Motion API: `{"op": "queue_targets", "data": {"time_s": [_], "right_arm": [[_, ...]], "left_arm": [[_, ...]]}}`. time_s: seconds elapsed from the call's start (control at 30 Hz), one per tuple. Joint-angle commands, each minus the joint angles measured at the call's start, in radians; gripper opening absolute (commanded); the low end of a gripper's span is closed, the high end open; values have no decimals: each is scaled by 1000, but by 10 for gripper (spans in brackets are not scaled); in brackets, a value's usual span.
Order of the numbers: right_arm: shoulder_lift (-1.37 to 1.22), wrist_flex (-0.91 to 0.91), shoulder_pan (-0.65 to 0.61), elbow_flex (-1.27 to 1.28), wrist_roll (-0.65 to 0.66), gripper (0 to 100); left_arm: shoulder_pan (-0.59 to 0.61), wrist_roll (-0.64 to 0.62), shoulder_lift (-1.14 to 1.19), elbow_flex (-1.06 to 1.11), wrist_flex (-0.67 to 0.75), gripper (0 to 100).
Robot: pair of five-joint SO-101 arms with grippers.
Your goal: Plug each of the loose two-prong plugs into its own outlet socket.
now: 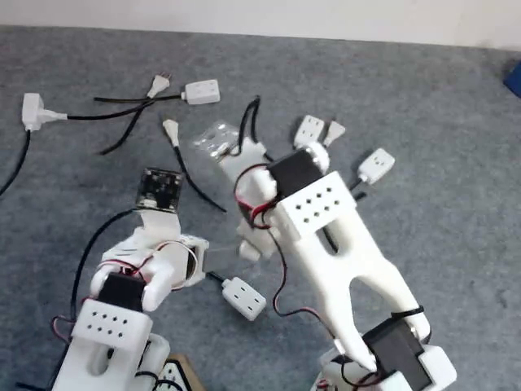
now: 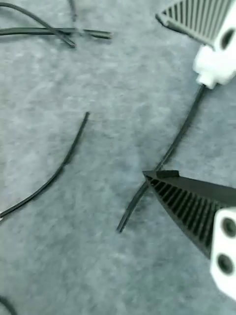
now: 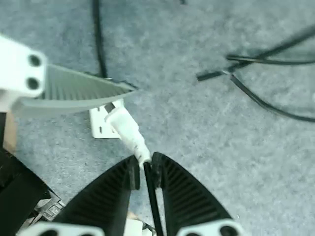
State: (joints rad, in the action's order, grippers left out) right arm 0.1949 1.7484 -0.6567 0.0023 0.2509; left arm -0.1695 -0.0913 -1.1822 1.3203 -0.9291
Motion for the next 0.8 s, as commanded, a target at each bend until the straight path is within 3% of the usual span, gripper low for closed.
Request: {"op": "queue_targets", "data": {"time_s": [0.0,0.13,0.3,0.4,0.77], "right_arm": [[4,12,25,-56,11,8],[4,12,-2,-56,-25,8],[4,12,-38,8,-28,8],[4,12,-38,28,-29,8],[2,13,-93,36,-66,7]], "left_arm": [[-51,12,-1,4,9,432],[-38,9,-2,1,9,432],[209,5,-2,-25,74,432],[300,-60,-2,-25,114,432],[278,-81,-10,-25,115,432]]}}
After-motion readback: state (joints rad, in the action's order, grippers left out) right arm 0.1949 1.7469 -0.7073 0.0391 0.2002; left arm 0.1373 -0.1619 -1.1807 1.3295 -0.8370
